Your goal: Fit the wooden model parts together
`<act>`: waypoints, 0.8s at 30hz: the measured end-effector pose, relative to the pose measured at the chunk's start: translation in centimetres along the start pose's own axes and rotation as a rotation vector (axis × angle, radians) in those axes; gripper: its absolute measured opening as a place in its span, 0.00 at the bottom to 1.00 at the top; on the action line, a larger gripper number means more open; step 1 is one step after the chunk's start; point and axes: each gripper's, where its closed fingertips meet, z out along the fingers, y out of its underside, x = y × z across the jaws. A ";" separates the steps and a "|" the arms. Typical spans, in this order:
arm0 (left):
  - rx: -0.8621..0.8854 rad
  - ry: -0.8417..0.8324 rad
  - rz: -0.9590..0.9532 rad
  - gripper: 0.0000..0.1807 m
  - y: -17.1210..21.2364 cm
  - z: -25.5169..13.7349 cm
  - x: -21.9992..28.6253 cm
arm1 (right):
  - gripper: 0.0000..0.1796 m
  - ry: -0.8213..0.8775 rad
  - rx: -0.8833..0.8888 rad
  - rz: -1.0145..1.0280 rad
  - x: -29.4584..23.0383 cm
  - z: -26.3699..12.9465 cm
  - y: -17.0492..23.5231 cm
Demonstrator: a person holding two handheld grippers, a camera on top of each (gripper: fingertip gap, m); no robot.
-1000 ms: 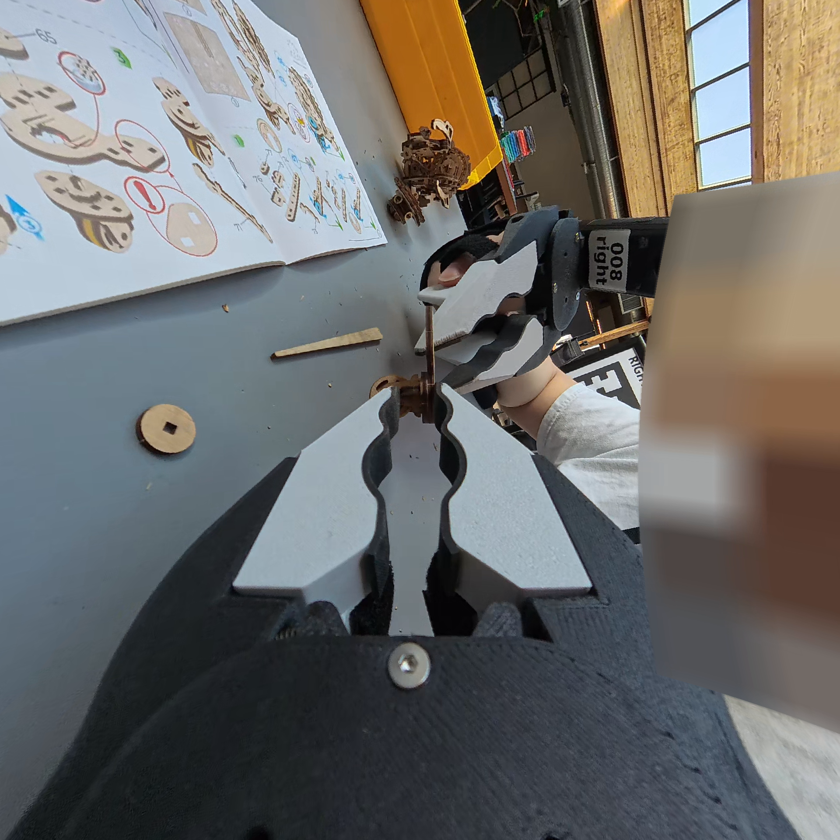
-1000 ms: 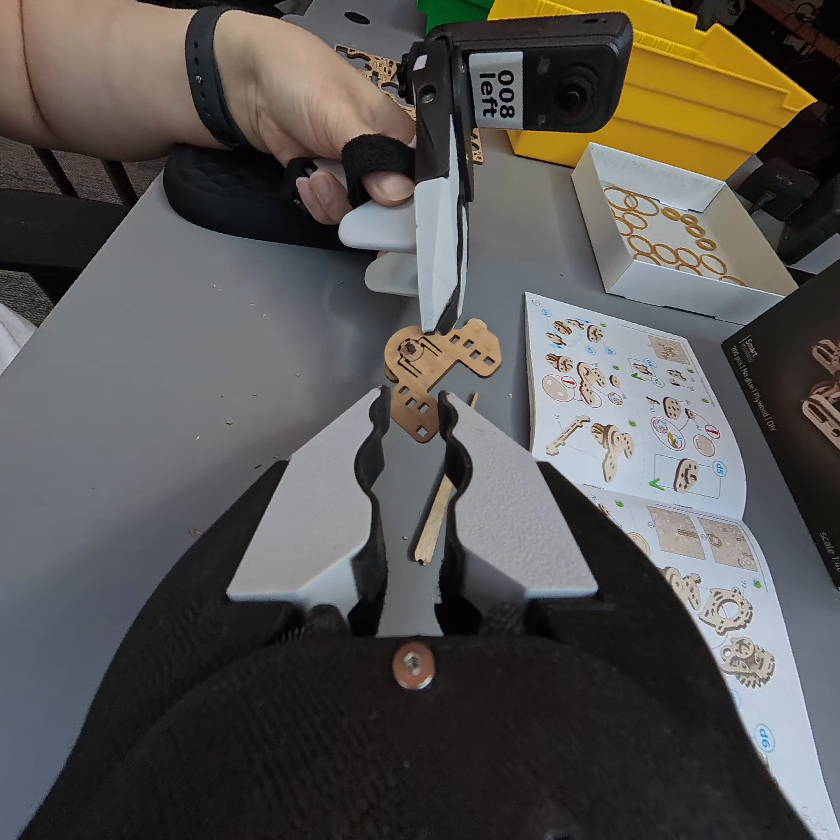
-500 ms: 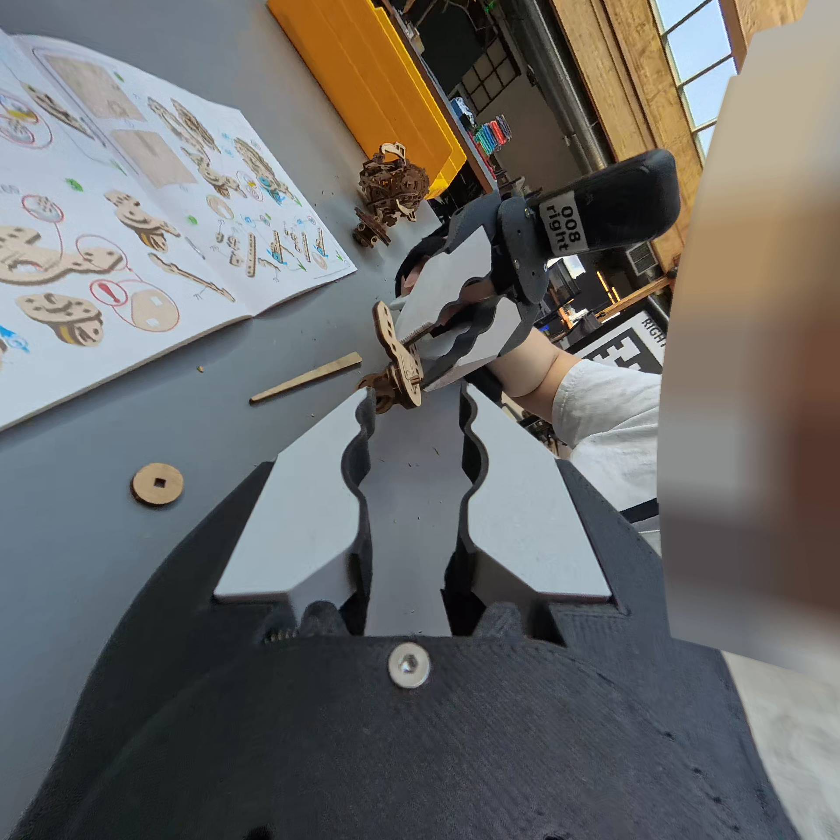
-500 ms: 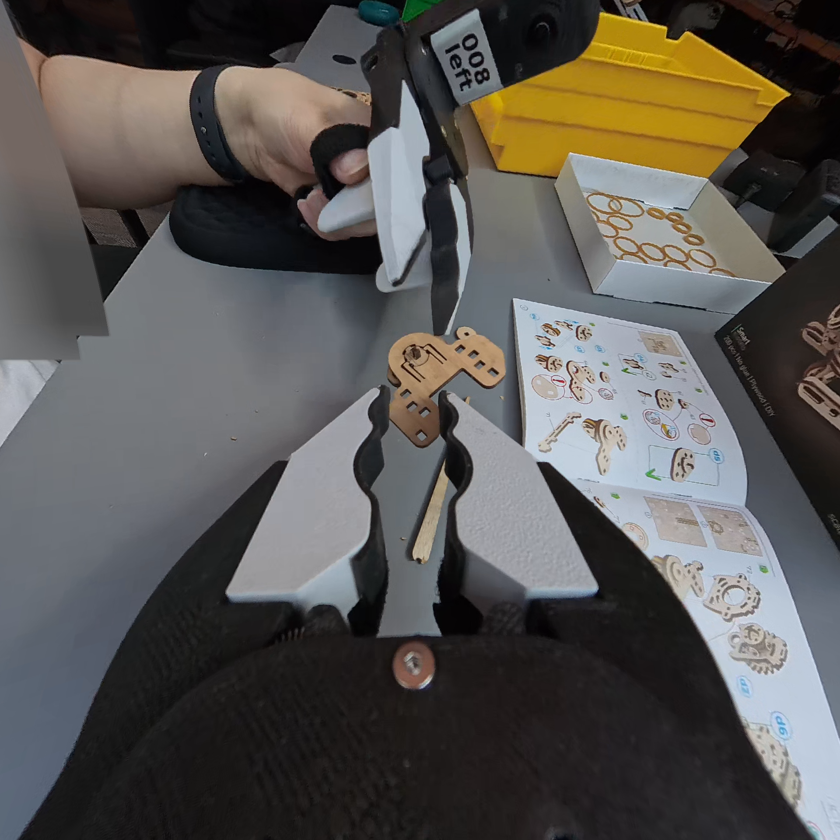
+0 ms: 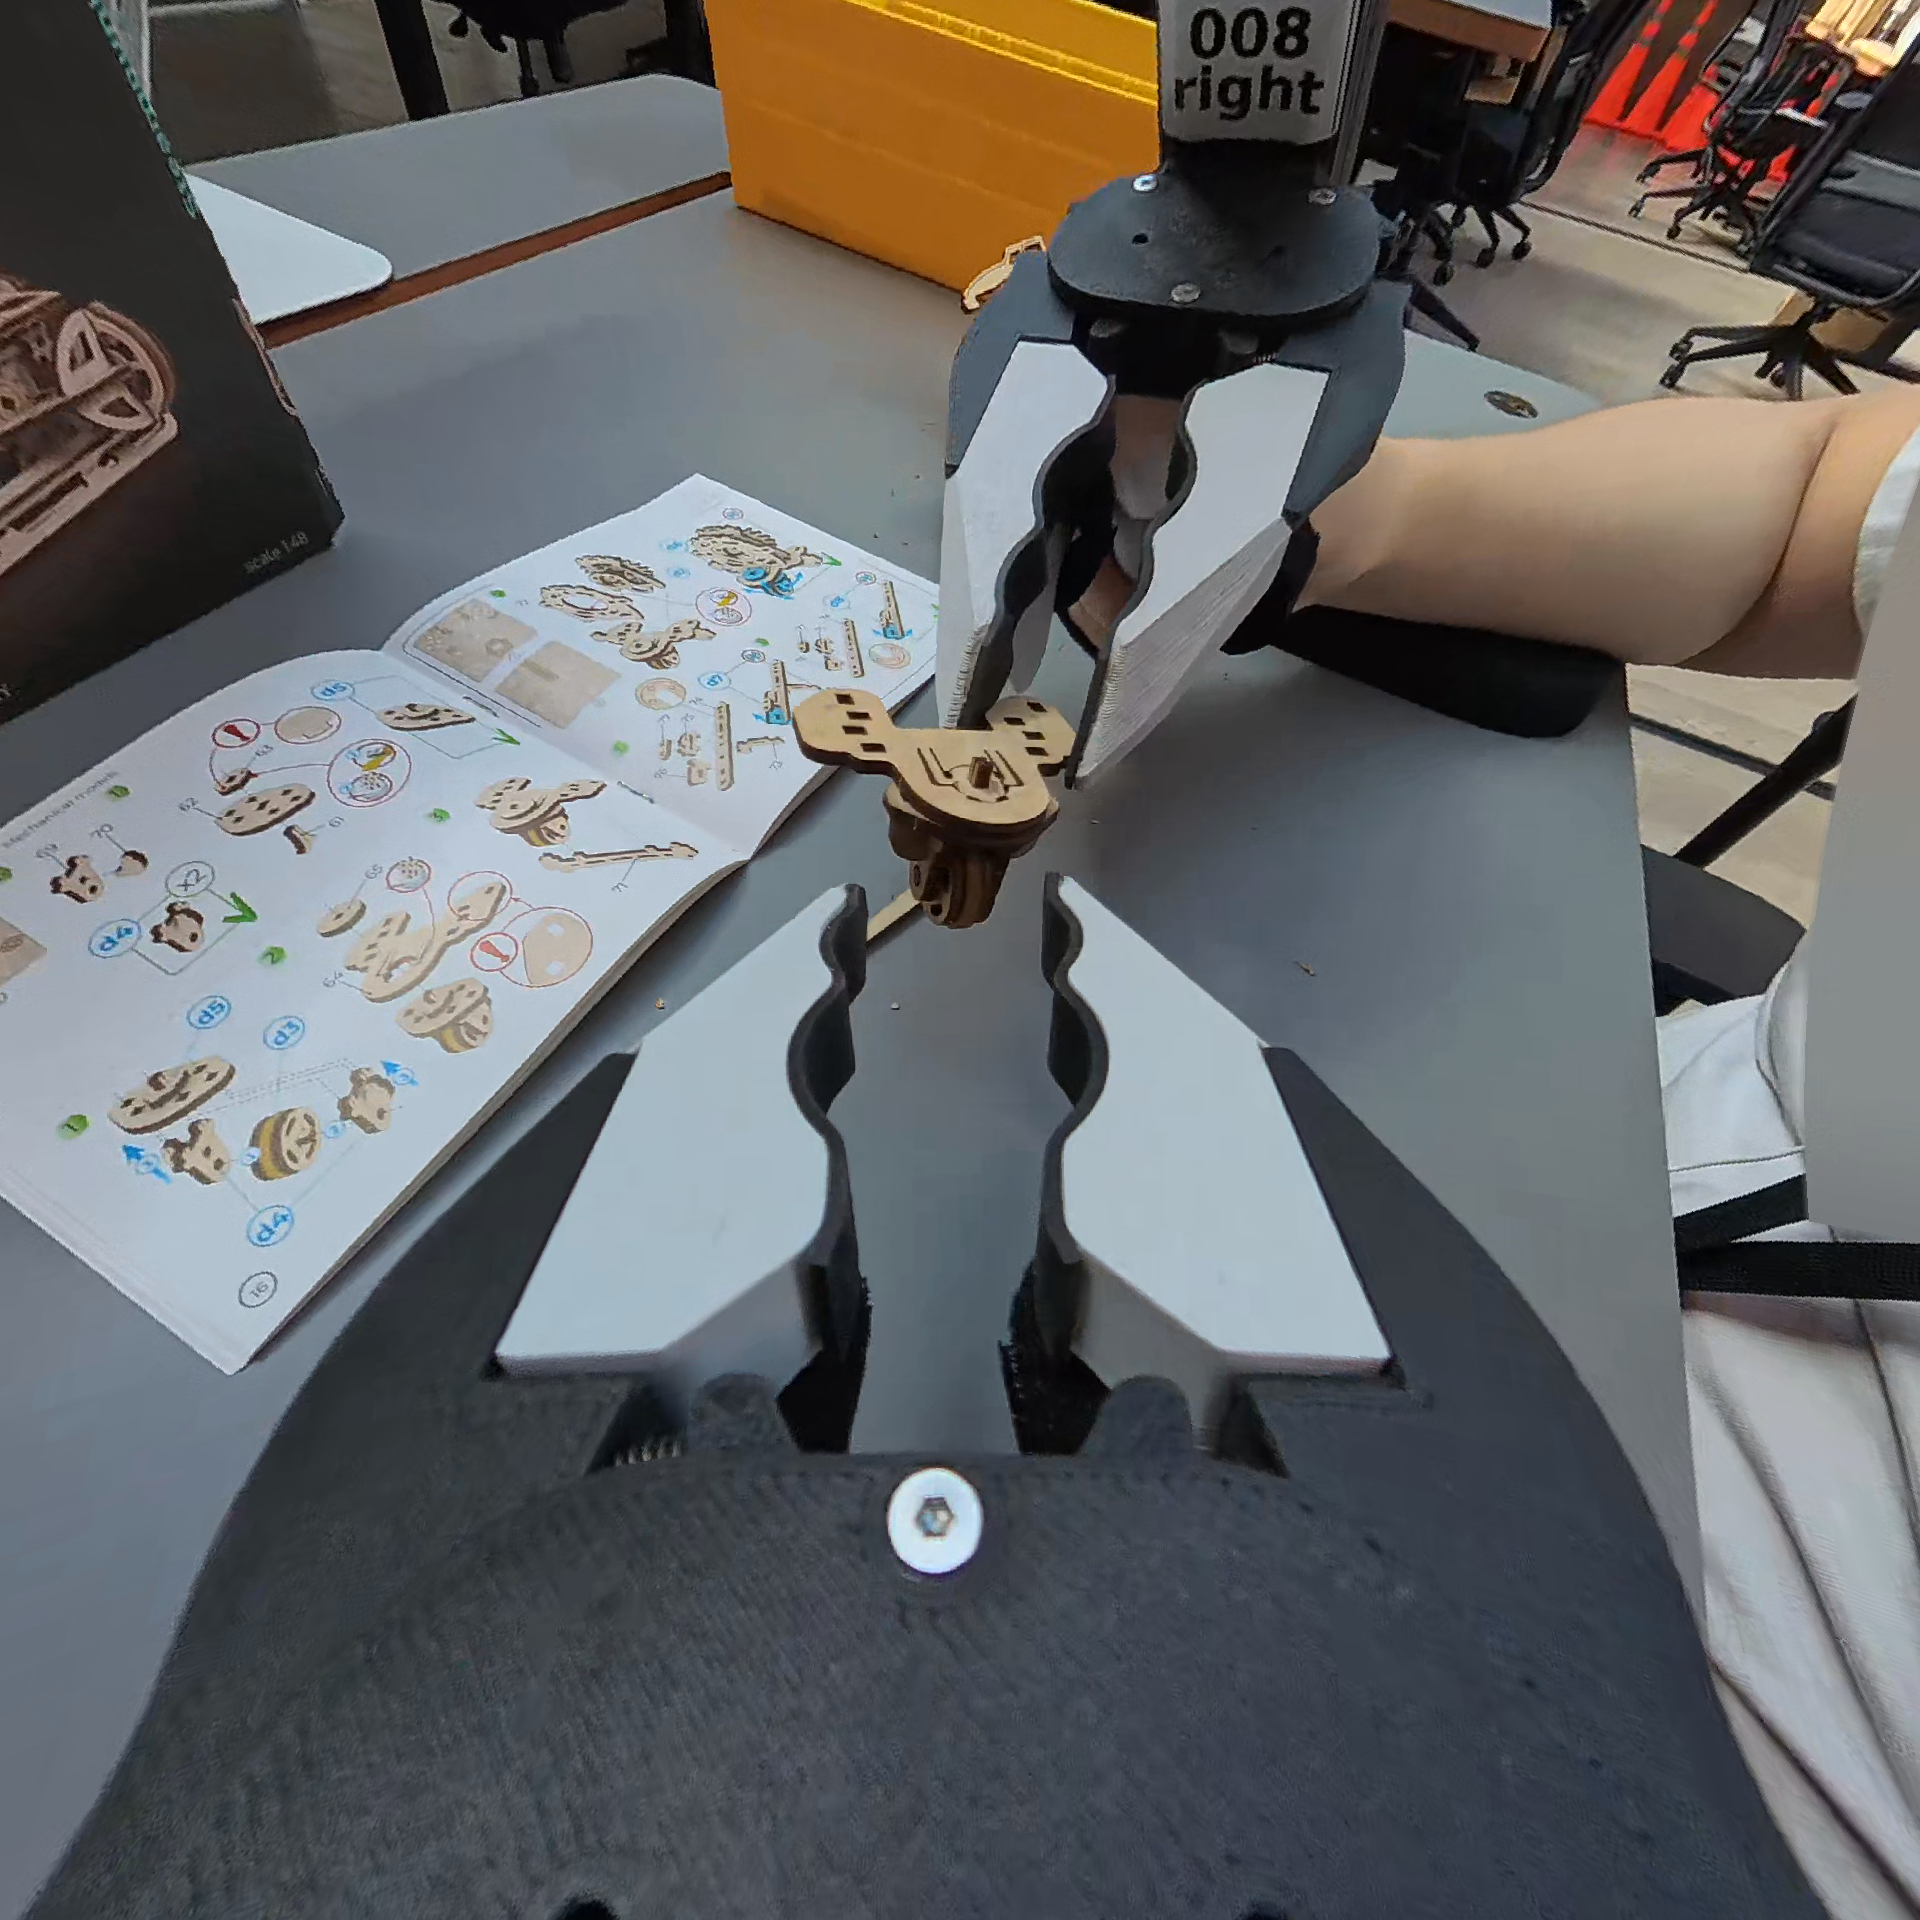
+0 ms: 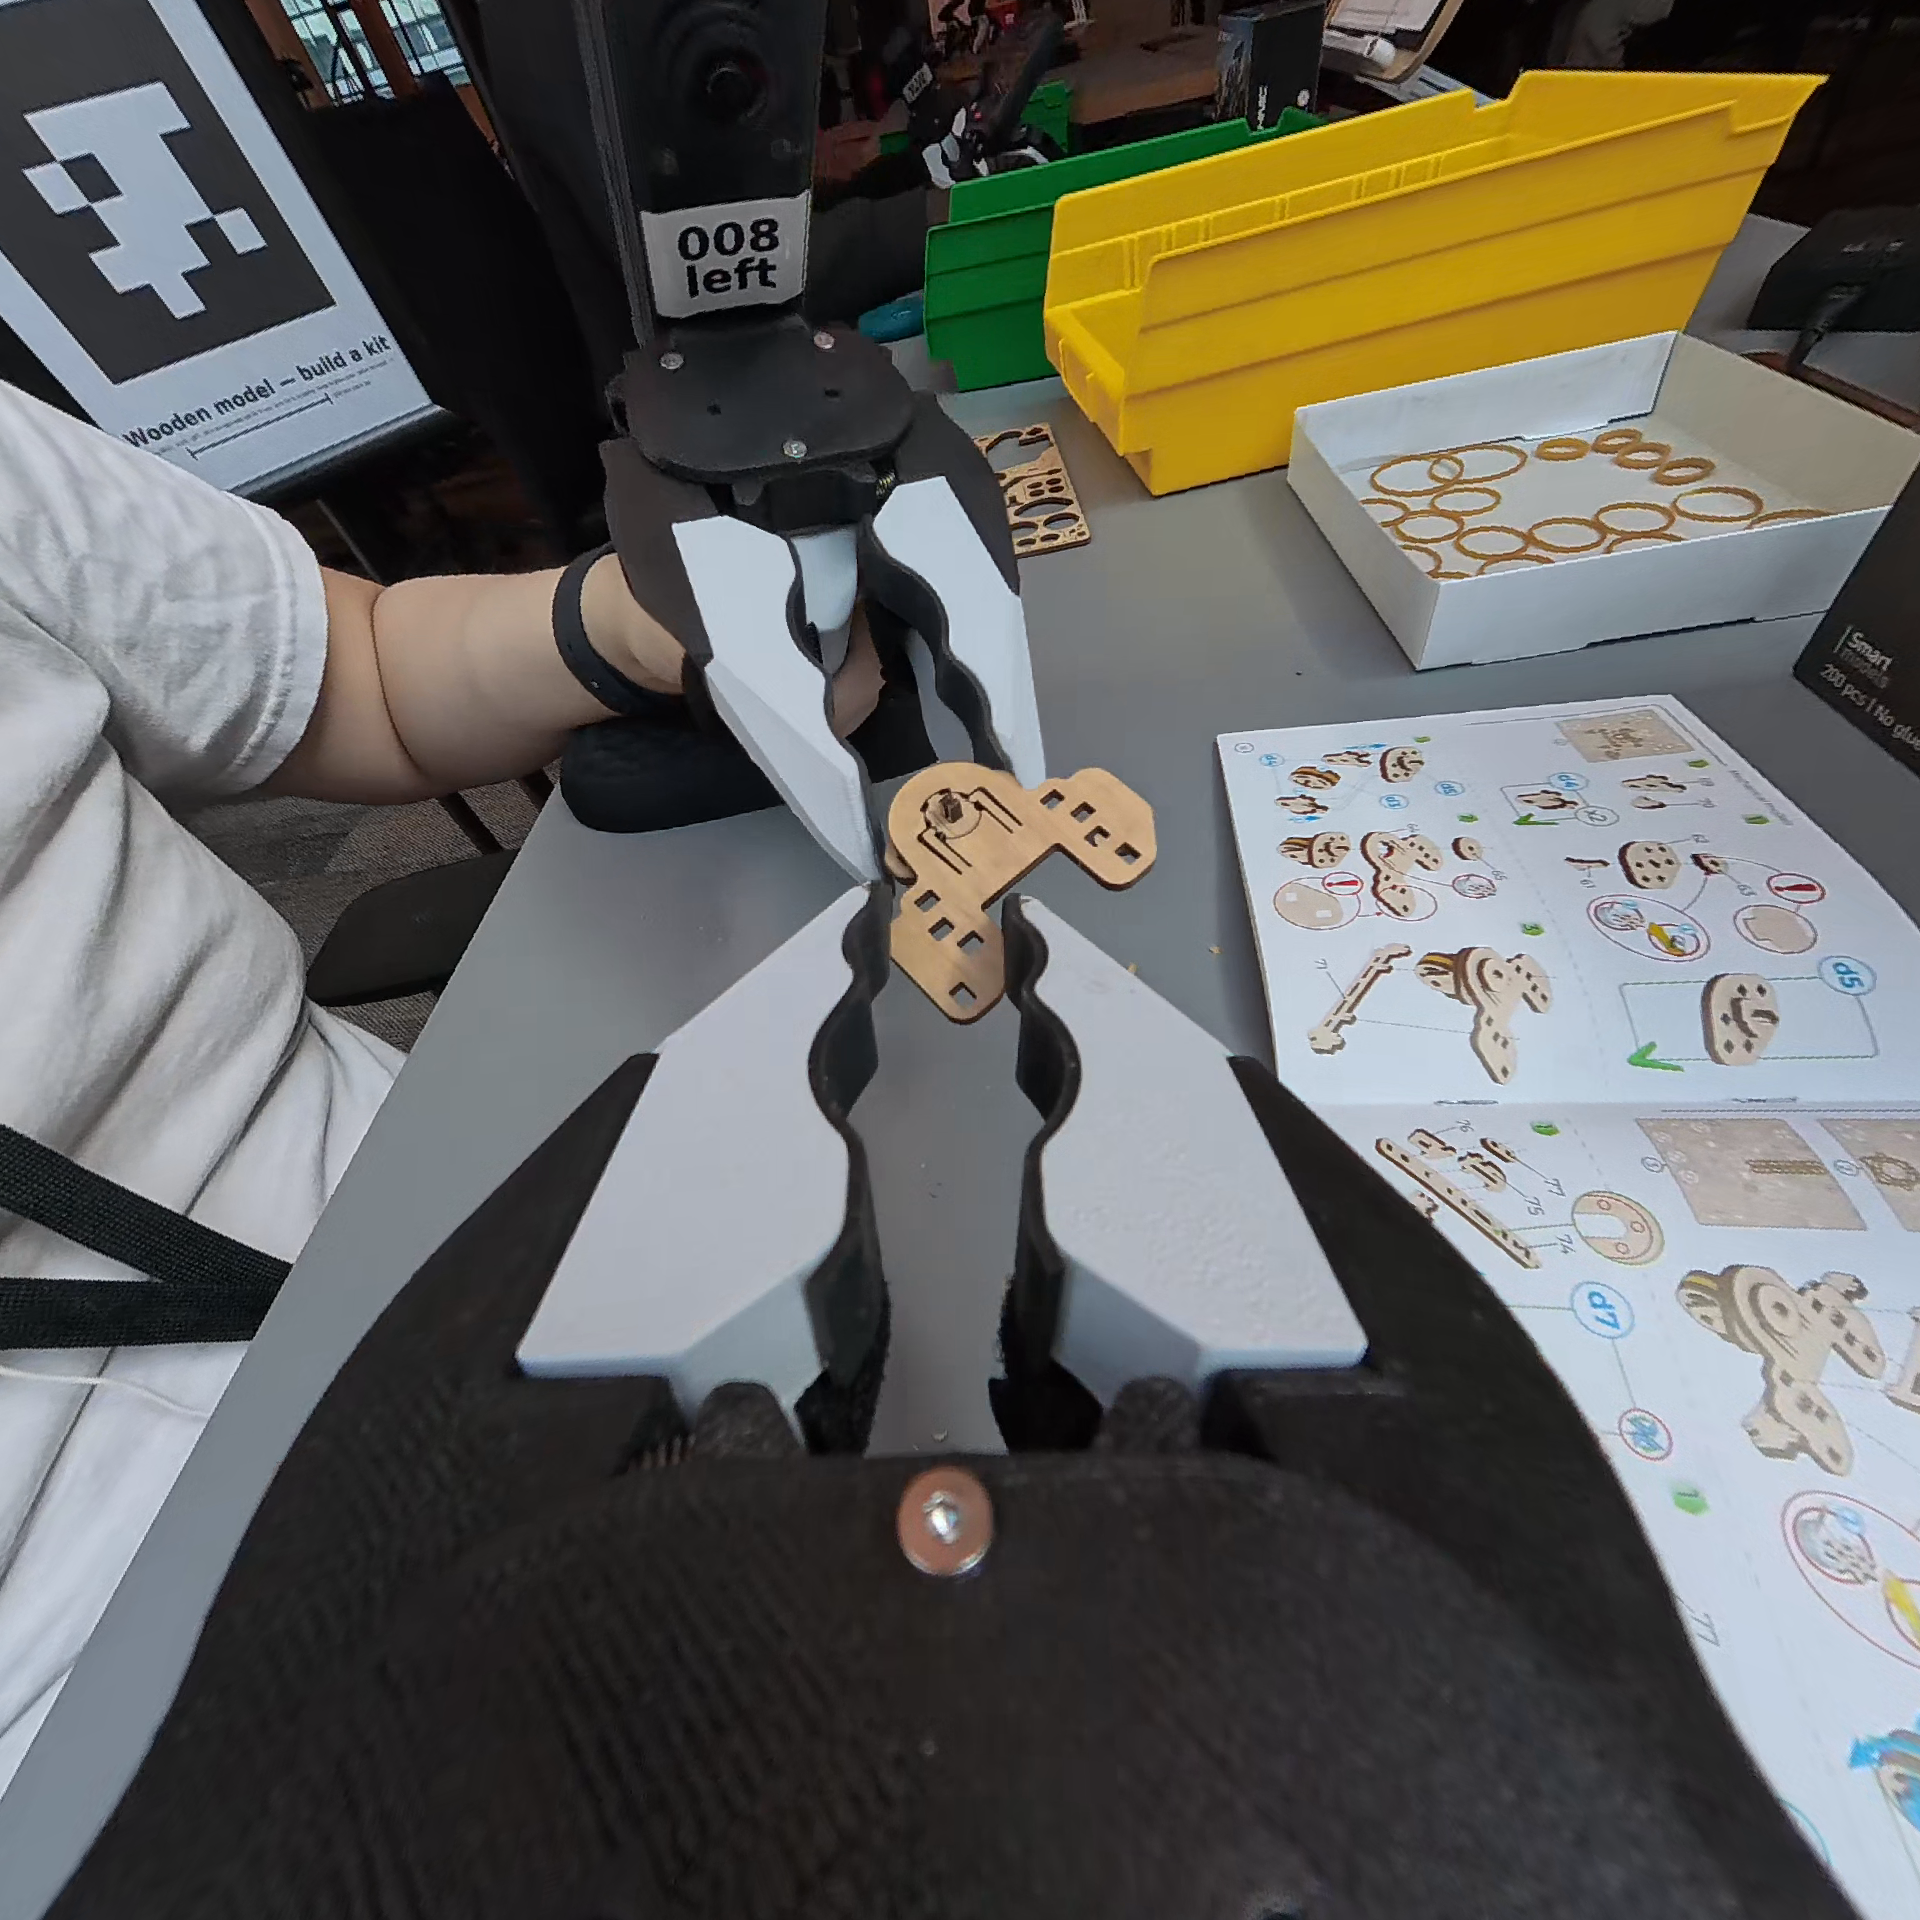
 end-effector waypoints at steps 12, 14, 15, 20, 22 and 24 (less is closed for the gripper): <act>0.007 -0.099 0.032 0.08 -0.1 0.2 -0.8 | 0.11 0.049 0.023 0.087 0.6 0.3 -0.2; 0.006 -0.104 0.025 0.08 -0.1 0.3 -1.0 | 0.11 0.049 0.024 0.095 0.7 0.3 -0.2; 0.003 -0.101 0.022 0.08 0.0 0.3 -0.9 | 0.11 0.049 0.023 0.095 0.7 0.3 -0.2; -0.013 -0.101 0.029 0.08 0.2 0.5 -0.9 | 0.11 0.050 0.007 0.060 0.7 0.2 0.0; -0.016 -0.109 0.030 0.07 0.2 0.4 -1.0 | 0.11 0.066 0.009 0.070 1.1 0.0 0.0; -0.003 -0.114 0.030 0.05 0.1 0.2 -1.1 | 0.11 0.080 0.023 0.089 1.5 -0.3 -0.2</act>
